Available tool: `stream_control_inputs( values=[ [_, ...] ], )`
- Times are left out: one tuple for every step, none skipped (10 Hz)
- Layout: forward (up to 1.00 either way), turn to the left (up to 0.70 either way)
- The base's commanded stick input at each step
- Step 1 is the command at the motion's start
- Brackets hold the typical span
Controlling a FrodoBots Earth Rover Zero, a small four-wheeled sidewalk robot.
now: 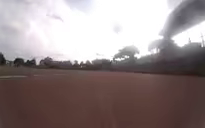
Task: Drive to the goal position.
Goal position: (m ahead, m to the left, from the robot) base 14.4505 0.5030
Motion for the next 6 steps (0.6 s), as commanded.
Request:
stream_control_inputs(
  values=[
    [0.7, 0.0],
    [0.7, 0.0],
    [0.7, 0.0],
    [0.7, 0.0],
    [0.7, 0.0],
    [0.7, 0.0]
  ],
)
